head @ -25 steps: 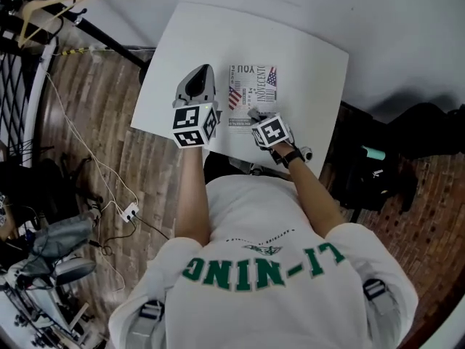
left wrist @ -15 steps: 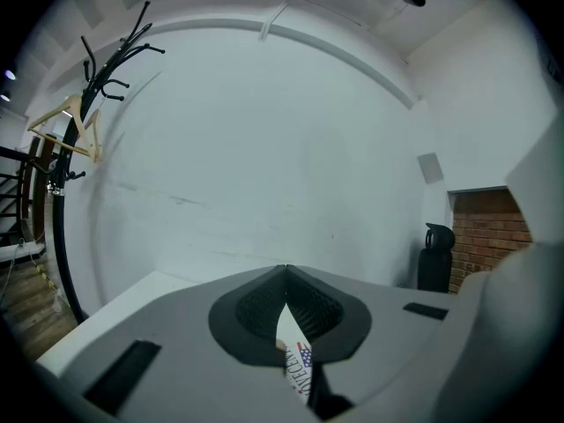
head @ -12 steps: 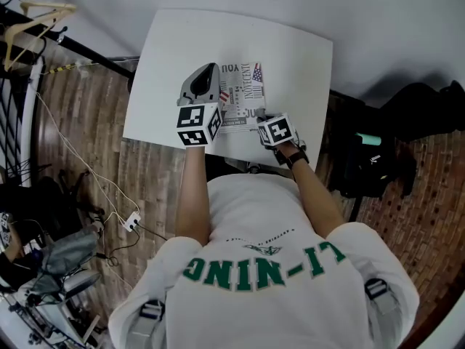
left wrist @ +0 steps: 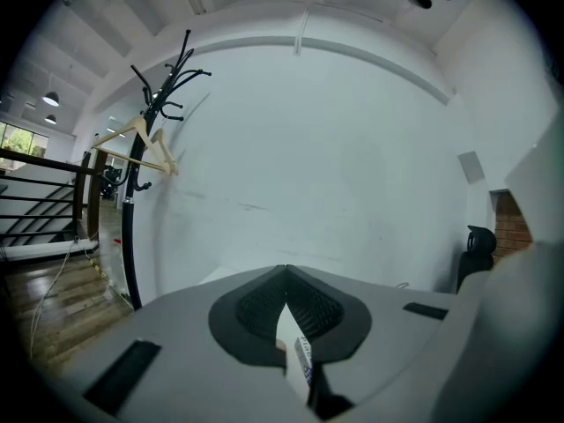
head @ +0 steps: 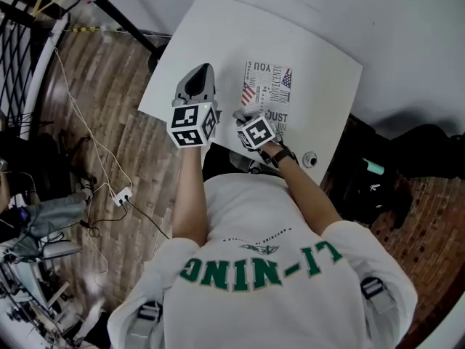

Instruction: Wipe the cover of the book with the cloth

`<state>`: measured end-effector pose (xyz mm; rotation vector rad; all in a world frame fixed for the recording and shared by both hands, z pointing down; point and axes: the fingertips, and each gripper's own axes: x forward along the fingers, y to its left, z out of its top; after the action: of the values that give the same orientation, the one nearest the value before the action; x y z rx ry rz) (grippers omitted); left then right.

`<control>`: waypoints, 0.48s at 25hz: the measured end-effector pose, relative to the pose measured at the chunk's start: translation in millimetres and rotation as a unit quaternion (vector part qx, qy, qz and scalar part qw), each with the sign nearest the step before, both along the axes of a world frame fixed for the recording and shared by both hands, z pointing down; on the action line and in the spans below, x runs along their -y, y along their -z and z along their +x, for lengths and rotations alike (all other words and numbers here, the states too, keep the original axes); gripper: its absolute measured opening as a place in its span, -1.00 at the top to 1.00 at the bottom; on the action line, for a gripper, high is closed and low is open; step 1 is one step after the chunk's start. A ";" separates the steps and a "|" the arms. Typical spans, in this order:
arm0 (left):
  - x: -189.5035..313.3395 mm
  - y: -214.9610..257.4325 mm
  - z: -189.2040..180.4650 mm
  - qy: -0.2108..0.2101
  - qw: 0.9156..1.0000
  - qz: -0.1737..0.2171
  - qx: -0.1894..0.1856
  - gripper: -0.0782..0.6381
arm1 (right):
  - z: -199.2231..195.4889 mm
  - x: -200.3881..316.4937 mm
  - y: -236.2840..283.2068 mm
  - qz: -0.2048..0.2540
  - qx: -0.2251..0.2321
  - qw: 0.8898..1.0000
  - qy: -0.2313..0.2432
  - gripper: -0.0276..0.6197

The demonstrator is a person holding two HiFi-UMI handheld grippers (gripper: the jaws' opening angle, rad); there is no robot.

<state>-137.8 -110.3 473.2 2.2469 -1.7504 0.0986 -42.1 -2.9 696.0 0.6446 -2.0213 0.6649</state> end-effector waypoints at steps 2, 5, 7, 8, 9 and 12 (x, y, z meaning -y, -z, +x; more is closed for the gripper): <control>-1.0 -0.6 -8.6 0.006 1.000 -0.002 -0.002 0.76 | -2.9 -2.7 -1.7 -0.003 0.000 1.000 0.000 0.81; 2.9 -2.6 -3.3 -0.004 1.000 -0.006 -0.003 0.76 | 8.7 -2.9 -1.9 -0.003 -0.001 1.000 -0.020 0.81; 9.1 -2.9 14.5 -0.023 1.000 -0.003 -0.007 0.76 | 30.2 -1.8 -2.3 -0.003 -0.005 0.999 -0.044 0.81; 12.5 -2.2 26.2 -0.035 0.999 -0.001 -0.008 0.76 | 43.9 -1.8 -2.3 -0.004 -0.007 0.998 -0.060 0.81; 15.7 -1.2 38.3 -0.048 0.999 0.001 -0.010 0.76 | 58.6 -2.5 -2.1 -0.005 -0.008 0.997 -0.078 0.81; 23.5 0.3 77.3 -0.088 0.996 0.002 -0.014 0.76 | 106.1 -6.1 -1.4 -0.008 -0.017 0.990 -0.139 0.81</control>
<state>-60.5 -133.8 472.9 2.3889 -1.5377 0.0984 64.0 3.2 697.4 0.9334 -1.9099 0.8264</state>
